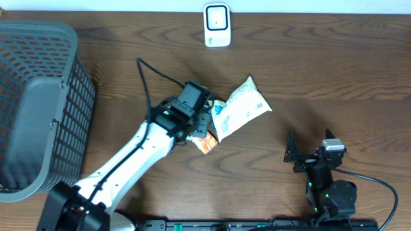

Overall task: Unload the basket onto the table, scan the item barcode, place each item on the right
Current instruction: 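Lift the Zam-Buk tin out and place it right of the orange box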

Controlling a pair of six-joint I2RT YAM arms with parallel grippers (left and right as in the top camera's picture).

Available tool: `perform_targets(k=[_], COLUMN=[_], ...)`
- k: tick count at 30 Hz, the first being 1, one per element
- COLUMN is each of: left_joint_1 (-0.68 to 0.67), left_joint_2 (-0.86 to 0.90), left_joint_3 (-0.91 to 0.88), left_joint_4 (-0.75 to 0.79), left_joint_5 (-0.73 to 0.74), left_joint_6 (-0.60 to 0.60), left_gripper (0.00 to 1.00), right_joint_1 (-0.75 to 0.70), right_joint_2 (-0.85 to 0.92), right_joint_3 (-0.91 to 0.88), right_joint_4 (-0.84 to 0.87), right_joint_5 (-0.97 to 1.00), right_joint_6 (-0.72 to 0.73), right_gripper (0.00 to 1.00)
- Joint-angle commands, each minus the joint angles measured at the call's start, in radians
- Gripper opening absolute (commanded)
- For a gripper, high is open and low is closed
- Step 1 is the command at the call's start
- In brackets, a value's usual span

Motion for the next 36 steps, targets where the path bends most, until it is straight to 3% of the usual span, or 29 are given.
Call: perform_targets(k=[1,7,11,16,21,29,36], left_joint_1=[-0.048,-0.132,-0.211,-0.257,-0.280,-0.335,-0.334], left_joint_2=[0.006,0.006,0.010,0.061,0.159,0.208,0.212], left_joint_3=[0.023,0.023,0.021,0.010,0.000,0.000,0.000], left_joint_4=[0.041,0.160,0.236,0.233,0.216,0.223,0.254], left_joint_5=[-0.009,-0.008,-0.008,0.003,0.151,0.159,0.110], left_joint_6=[0.024,0.087,0.200,0.205,0.206,0.235,0.246], left_gripper=[0.49,0.49,0.53,0.54,0.54,0.54,0.80], right_joint_1=[-0.003,-0.003,-0.003,-0.003,-0.003,-0.003,-0.003], right_joint_2=[-0.005,-0.005,-0.005,-0.005,-0.005,-0.005,-0.005], right_joint_3=[-0.001,-0.001,-0.001,-0.001,-0.001,-0.001,-0.001], right_joint_4=[-0.005,-0.005,-0.005,-0.005,-0.005,-0.005,-0.005], right_joint_5=[-0.004,-0.004,-0.004,-0.004,-0.004,-0.004,-0.004], right_joint_6=[-0.006,-0.006,-0.006,-0.006,-0.006,-0.006,-0.006], right_gripper=[0.99,0.99,0.99,0.99,0.99,0.99,0.99])
